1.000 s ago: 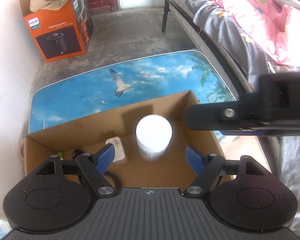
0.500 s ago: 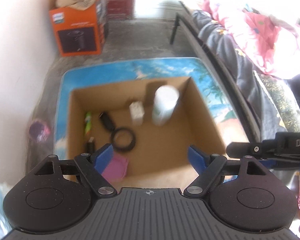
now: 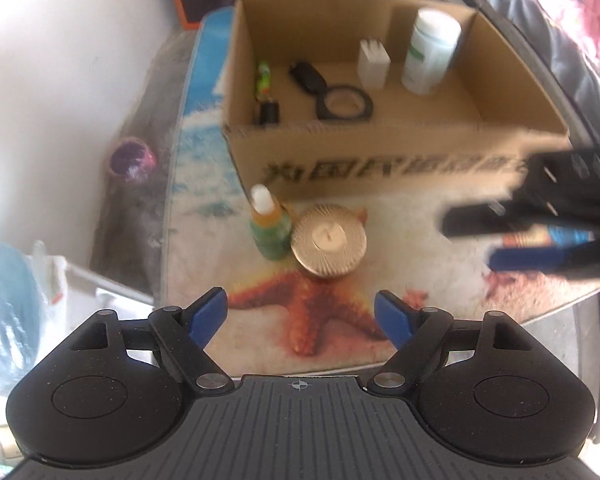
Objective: Organize rigid objects
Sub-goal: 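Move the right gripper to the gold round jar and grasp it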
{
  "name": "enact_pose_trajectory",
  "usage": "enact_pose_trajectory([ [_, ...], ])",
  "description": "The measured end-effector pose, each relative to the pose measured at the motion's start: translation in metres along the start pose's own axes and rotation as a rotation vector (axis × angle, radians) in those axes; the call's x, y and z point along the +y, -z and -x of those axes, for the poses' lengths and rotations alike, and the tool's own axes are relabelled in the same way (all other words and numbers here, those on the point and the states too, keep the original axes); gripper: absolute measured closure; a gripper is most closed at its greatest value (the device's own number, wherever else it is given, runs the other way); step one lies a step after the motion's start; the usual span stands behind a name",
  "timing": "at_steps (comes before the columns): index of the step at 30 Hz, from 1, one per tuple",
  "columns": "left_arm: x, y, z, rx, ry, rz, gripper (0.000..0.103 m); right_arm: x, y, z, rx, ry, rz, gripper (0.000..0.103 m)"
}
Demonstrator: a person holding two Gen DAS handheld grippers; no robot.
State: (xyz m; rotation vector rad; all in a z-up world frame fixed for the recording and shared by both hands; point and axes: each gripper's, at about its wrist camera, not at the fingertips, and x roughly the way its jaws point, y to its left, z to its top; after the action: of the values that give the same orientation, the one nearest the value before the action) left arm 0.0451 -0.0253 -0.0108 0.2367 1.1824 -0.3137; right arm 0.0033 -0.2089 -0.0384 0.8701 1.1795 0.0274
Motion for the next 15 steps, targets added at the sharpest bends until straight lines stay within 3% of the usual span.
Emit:
enact_pose_trajectory([
  [6, -0.008, 0.019, -0.023, -0.031, 0.015, -0.039, 0.025, 0.013, -0.013, -0.033, 0.004, -0.050, 0.020, 0.042],
  [15, -0.012, 0.011, -0.042, -0.054, 0.048, -0.037, 0.035, 0.025, -0.025, -0.067, 0.056, -0.058, 0.095, 0.051],
])
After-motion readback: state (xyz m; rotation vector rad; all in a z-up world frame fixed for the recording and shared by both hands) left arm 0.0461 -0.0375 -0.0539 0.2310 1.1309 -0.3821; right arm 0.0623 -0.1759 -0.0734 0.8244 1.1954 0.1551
